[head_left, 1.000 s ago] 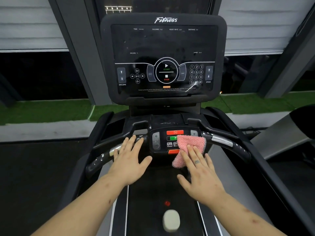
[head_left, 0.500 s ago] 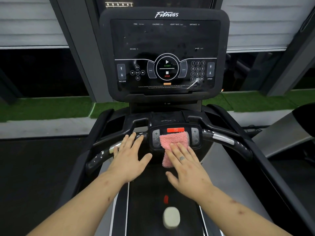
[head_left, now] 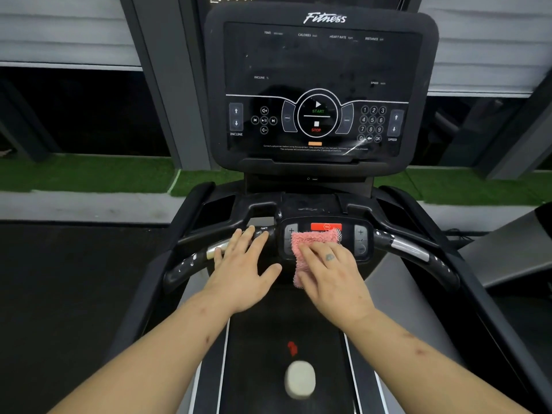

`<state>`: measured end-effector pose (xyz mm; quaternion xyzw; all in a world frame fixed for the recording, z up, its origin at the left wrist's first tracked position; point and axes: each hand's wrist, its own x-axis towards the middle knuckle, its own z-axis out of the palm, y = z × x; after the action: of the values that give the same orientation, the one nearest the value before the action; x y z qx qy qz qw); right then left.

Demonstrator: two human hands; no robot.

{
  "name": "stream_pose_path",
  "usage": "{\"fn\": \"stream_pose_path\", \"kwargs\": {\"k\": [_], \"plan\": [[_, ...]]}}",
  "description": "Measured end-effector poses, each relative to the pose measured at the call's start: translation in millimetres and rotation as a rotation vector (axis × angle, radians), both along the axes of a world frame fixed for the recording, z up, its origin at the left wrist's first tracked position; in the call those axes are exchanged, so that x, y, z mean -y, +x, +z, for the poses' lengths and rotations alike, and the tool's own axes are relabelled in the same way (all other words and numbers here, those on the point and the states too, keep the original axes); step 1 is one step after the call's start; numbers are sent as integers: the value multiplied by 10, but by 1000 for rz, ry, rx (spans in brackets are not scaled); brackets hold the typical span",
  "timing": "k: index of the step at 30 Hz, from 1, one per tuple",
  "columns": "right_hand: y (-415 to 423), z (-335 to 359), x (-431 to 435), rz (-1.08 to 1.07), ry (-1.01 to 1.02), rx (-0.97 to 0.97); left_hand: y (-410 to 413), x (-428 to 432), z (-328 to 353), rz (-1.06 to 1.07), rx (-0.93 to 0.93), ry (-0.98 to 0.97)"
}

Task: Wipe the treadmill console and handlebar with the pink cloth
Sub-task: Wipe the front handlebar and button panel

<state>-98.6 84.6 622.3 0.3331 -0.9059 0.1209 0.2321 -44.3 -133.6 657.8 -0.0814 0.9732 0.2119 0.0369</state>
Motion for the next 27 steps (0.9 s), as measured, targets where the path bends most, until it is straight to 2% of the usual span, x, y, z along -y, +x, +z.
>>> {"fn": "stream_pose_path", "kwargs": {"k": [3,7,19,27], "plan": [[12,-31,-5,11,-9,4,9,-3,-7,1,-7,7],[-37,-108,-97,44,-7,-82,10,-1,-7,5,-4,8],[-149,-66,-67,159,15,-40,7,-10,-36,14,-7,23],[-236,-64,-314,161,28,-14,-1,8,-27,13,3,27]]}}
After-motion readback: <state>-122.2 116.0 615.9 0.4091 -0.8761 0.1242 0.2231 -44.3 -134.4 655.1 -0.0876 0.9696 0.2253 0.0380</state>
